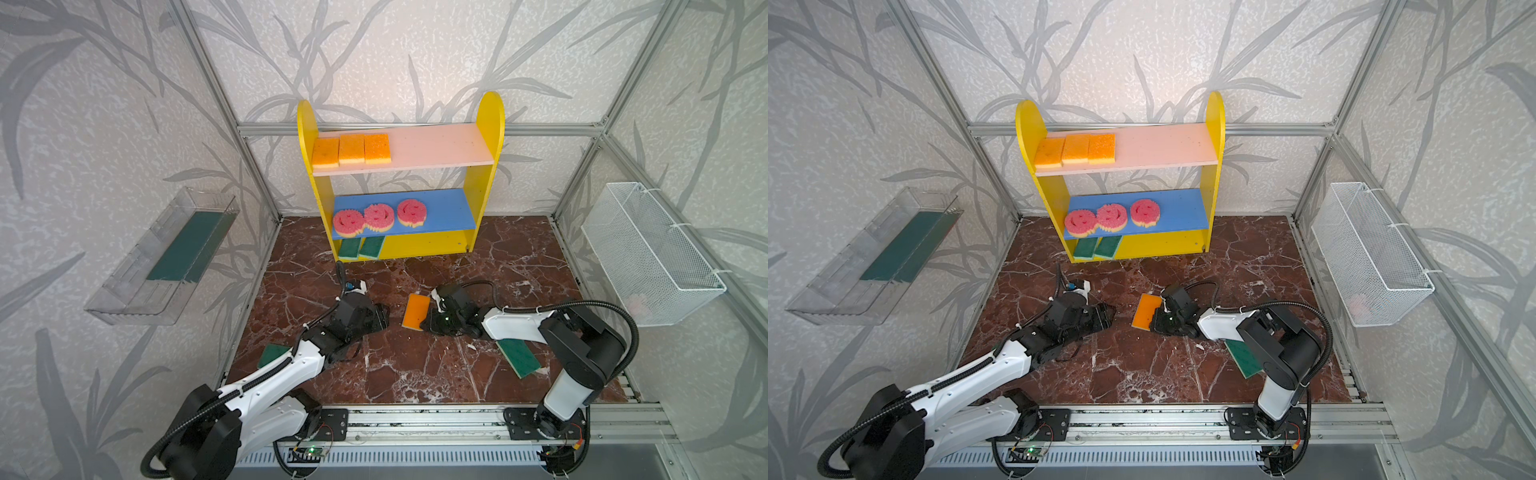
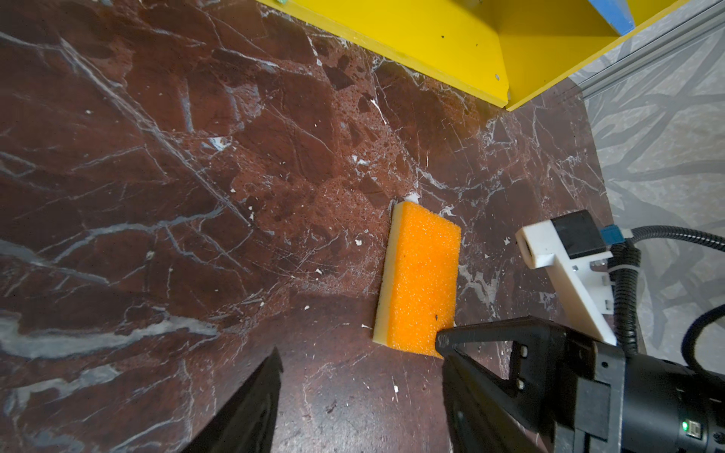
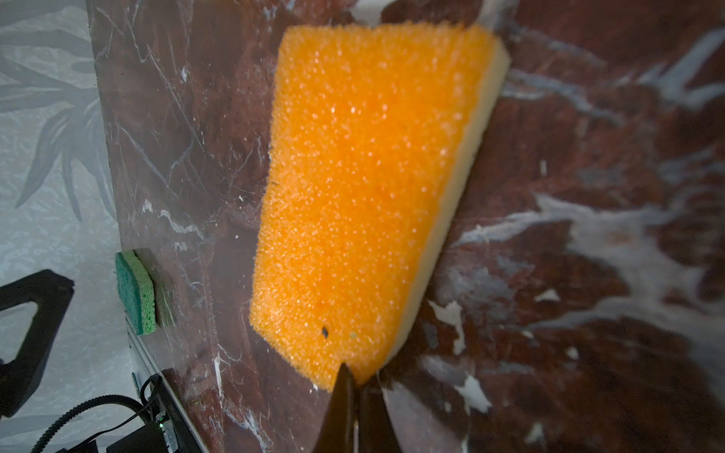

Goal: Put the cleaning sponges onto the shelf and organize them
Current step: 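Lift the sponge up to the pink top shelf with the right gripper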

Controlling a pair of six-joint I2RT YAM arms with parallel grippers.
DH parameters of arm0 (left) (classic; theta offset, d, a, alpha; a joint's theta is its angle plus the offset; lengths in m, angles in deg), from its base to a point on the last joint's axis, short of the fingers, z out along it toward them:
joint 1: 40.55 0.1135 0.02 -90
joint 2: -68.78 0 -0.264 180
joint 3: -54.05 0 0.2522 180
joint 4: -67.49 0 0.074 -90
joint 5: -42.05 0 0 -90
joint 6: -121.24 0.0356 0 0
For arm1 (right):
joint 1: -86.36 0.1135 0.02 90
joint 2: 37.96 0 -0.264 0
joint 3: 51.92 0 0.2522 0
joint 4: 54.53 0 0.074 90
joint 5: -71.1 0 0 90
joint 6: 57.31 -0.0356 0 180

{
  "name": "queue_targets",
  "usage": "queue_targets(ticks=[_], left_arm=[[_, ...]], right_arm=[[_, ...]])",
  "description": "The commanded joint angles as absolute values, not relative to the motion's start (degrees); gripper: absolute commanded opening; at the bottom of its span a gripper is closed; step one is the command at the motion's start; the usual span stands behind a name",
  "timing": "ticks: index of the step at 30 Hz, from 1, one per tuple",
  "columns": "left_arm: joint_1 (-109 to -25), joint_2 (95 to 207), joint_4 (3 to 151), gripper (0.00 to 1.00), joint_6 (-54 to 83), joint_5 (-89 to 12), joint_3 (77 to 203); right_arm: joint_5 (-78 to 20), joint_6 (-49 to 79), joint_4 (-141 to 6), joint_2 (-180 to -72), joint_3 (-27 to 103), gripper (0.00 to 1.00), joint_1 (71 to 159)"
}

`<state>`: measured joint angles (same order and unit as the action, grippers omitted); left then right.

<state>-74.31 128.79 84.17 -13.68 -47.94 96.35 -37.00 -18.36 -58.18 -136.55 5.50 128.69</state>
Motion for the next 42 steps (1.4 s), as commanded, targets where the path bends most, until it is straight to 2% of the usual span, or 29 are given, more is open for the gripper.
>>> queue_targets(ticks=[1,11,18,24,34,38,42], left_arm=[[-73.39,126.78,87.06,0.67,-12.79,-48.91,96.55],[-69.78,121.84,92.34,0.67,-10.63,-45.45,99.91],[-69.26,120.81,96.00,0.67,-8.10,-45.18,102.51],[-69.17,121.31,98.07,0.67,-6.65,-44.98,103.91],[-68.99,123.51,100.09,0.66,-5.61,-44.33,105.73],[-68.88,123.70,101.28,0.66,-4.89,-44.72,106.54],[-68.82,123.69,101.77,0.66,-4.62,-45.10,106.62]], right_arm=[[-37.51,-14.57,-63.30,-133.59,7.72,0.00,129.01],[-37.23,5.54,-82.21,-121.86,24.22,0.00,128.64],[-39.40,13.89,-85.75,-120.83,39.01,0.00,125.98],[-46.75,18.16,-93.48,-130.08,61.31,0.00,121.35],[-55.47,20.98,-111.53,-157.56,110.09,0.00,114.18],[-57.00,18.71,-109.63,-164.37,120.72,0.00,111.61],[-57.70,16.20,-107.06,-168.08,124.80,0.00,109.28]])
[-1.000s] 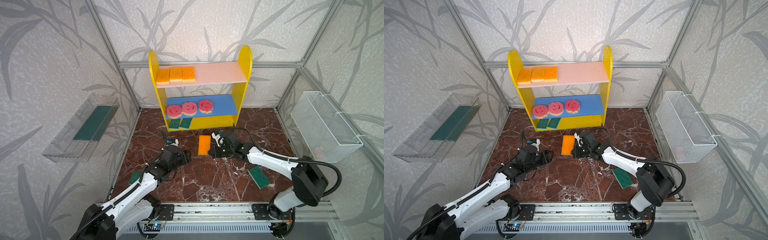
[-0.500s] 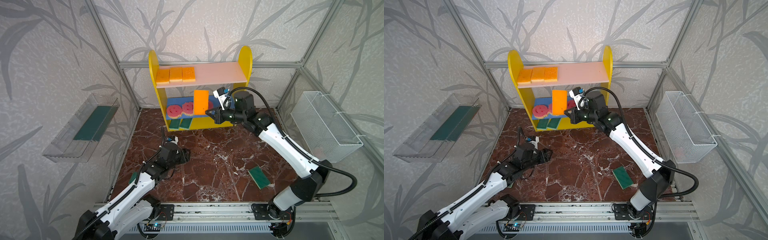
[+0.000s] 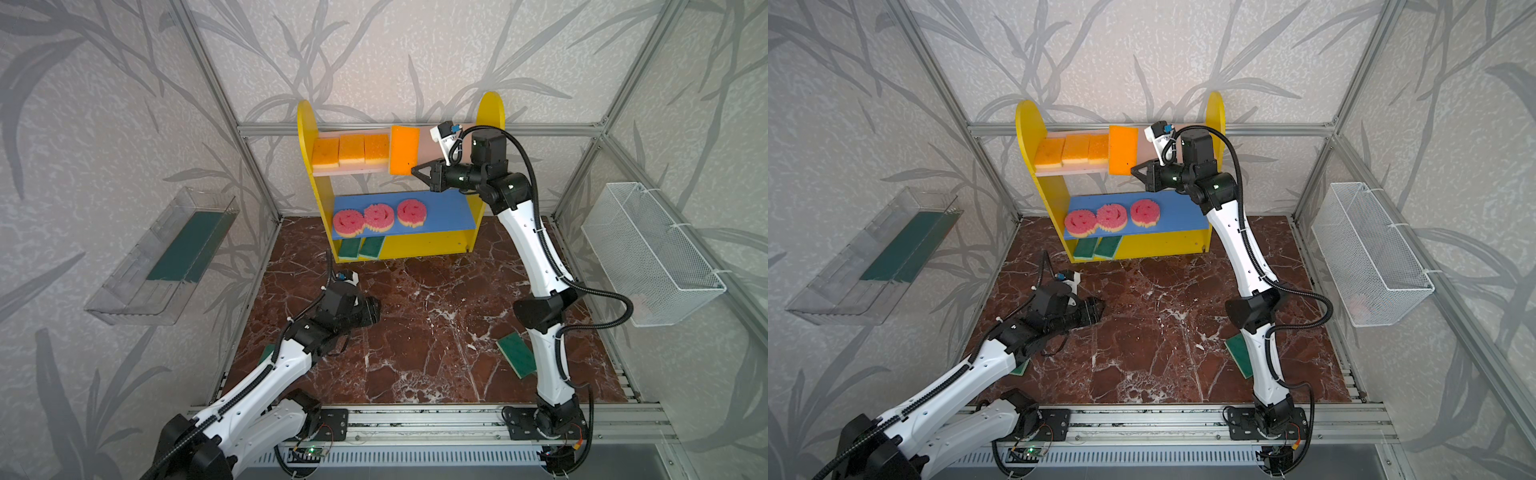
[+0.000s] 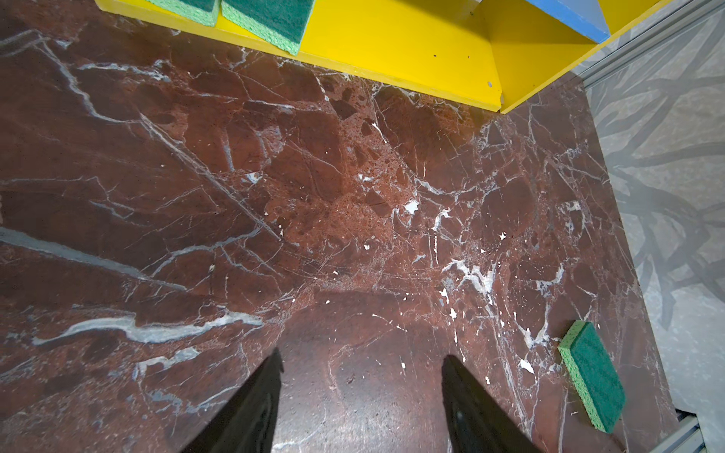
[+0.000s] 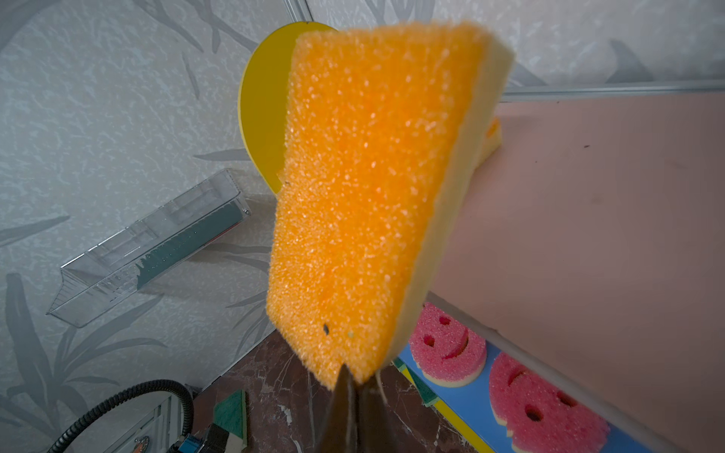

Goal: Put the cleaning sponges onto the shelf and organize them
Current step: 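Lift the sponge up to the pink top shelf with the right gripper, then lower the sponge onto the shelf beside the other three and release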

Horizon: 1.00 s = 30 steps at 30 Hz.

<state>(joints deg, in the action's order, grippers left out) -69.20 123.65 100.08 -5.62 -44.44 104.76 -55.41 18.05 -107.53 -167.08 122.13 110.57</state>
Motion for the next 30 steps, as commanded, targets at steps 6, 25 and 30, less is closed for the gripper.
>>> queue_targets(ticks=[6,25,30], left_arm=[[-68.77,123.77,102.06,0.66,-4.25,-45.62,106.57],[-68.68,124.70,103.01,0.66,-4.61,-45.89,107.02],[-68.71,124.09,102.97,0.66,-5.14,-45.76,106.16]], right_arm=[[-53.87,19.15,-102.52,-168.16,122.25,0.00,108.95],[-52.21,21.21,-98.24,-172.07,123.86,0.00,108.94],[-51.51,21.28,-97.91,-172.80,123.98,0.00,108.95]])
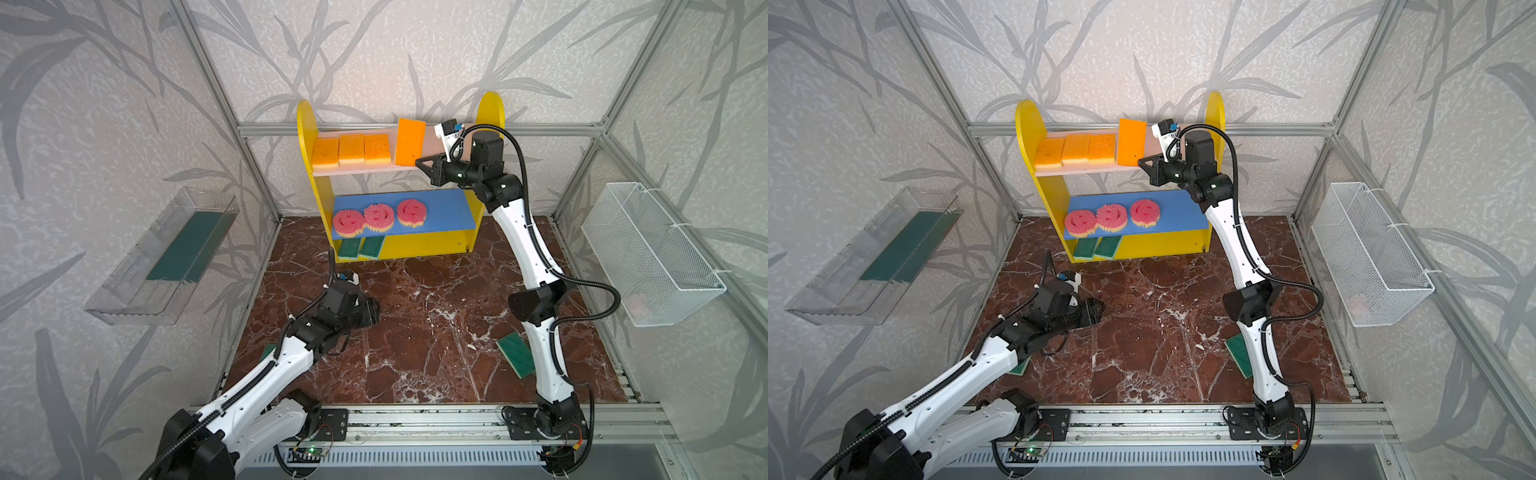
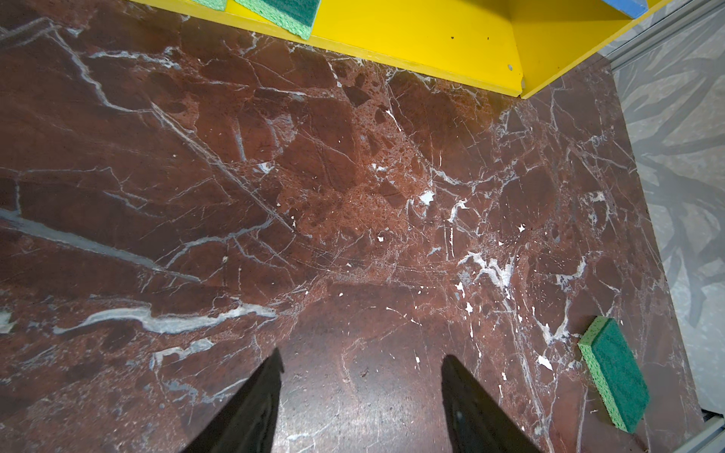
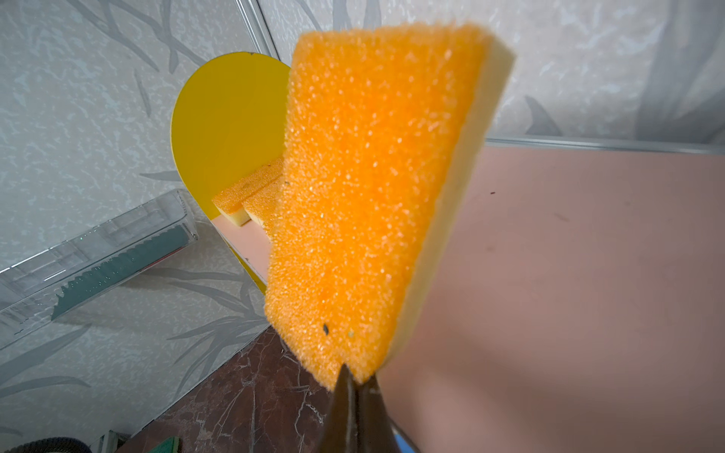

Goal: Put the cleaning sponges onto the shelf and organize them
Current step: 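Lower the sponge onto the shelf beside the other three and release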

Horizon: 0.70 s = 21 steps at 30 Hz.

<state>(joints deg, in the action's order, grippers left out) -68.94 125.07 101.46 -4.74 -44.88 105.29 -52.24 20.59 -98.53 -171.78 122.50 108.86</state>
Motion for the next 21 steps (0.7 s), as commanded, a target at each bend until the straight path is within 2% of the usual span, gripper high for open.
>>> queue_targets(ticks=[1,3,5,7,9,11,21], left_arm=[[-68.72,123.91,102.98,0.66,-5.23,-45.68,106.00],[-68.68,123.59,103.21,0.66,-5.24,-45.74,105.87],[-68.70,123.33,103.41,0.66,-5.20,-46.00,105.78],[-68.73,123.08,103.45,0.66,-5.23,-46.15,105.78],[-68.70,123.00,103.42,0.66,-5.30,-46.11,105.69],[-68.72,122.92,103.45,0.66,-5.39,-46.02,105.54],[-68.70,122.29,103.71,0.66,-5.41,-46.11,105.43]], right_arm=[[-51.50,21.34,-97.65,-172.96,123.93,0.00,108.95],[-51.55,20.94,-97.15,-173.09,123.95,0.01,108.95],[-52.05,20.32,-96.43,-173.52,124.06,0.08,108.95],[-52.13,20.07,-96.72,-174.00,124.49,0.20,108.95],[-51.94,20.06,-96.84,-174.30,124.52,0.38,108.98],[-51.86,20.09,-96.84,-174.44,124.52,0.44,108.95],[-51.33,20.56,-96.61,-173.94,124.52,0.49,108.95]])
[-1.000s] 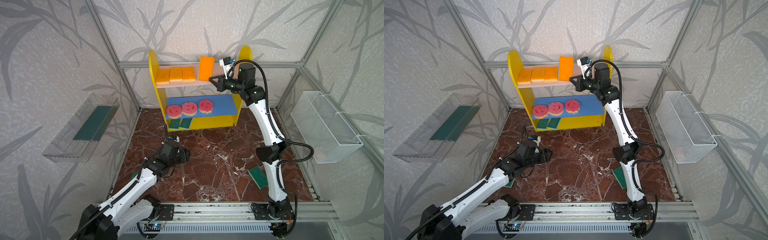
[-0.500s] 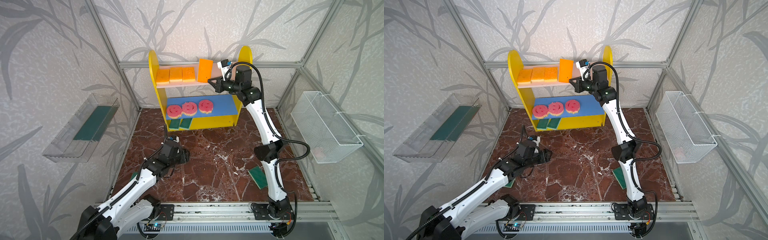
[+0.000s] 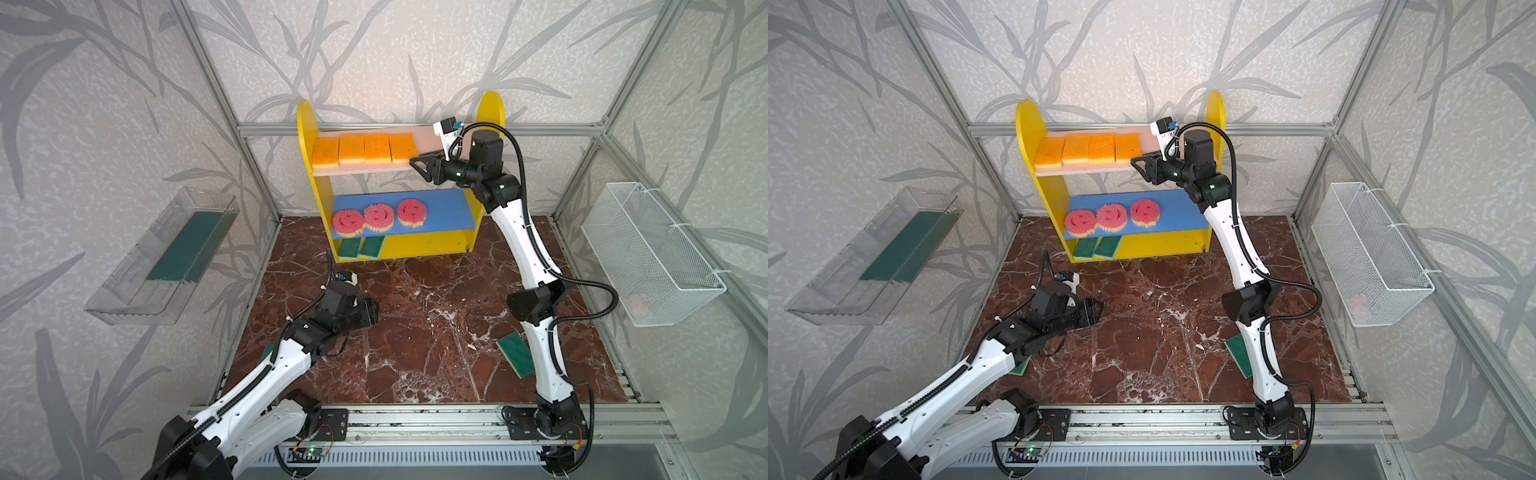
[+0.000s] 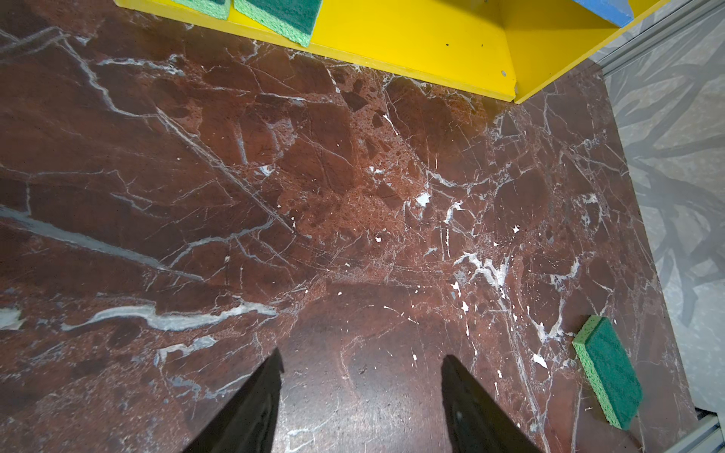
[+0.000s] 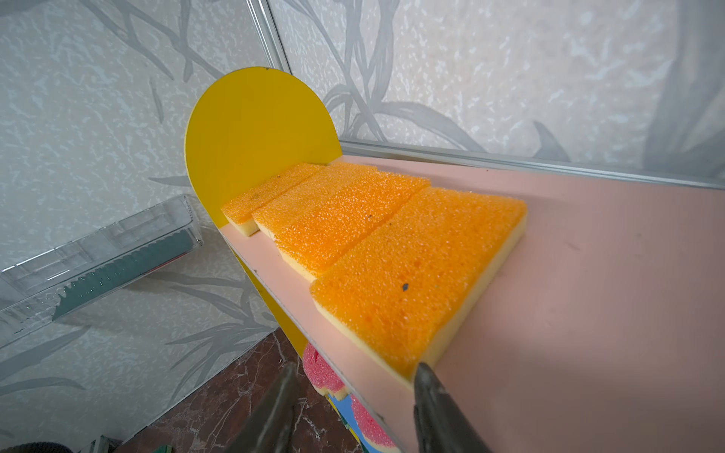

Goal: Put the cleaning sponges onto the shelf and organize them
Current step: 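Lower the sponge onto the shelf beside the other three and release, then withdraw the right gripper down toward the green pad on the table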

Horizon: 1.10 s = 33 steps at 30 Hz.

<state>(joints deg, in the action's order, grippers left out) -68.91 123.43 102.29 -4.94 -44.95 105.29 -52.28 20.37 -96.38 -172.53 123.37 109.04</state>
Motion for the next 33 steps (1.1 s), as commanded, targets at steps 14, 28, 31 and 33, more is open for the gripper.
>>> queue_targets(ticks=[14,28,31,33], left_arm=[[-67.43,121.84,110.25,0.68,-0.55,-46.11,113.45],[-69.93,128.56,104.66,0.65,-0.58,-43.84,112.81],[-73.07,130.85,100.56,0.66,-1.58,-44.90,111.79],[-76.15,133.30,98.33,0.66,-1.83,-46.53,111.89]], right_arm=[[-48.72,22.72,-101.56,-166.90,124.29,0.58,110.90],[-30.05,16.23,-101.84,-128.74,67.99,0.58,113.90],[-27.65,12.75,-99.90,-118.52,52.78,0.58,111.96],[-26.93,10.25,-98.91,-113.01,43.69,0.58,110.15]])
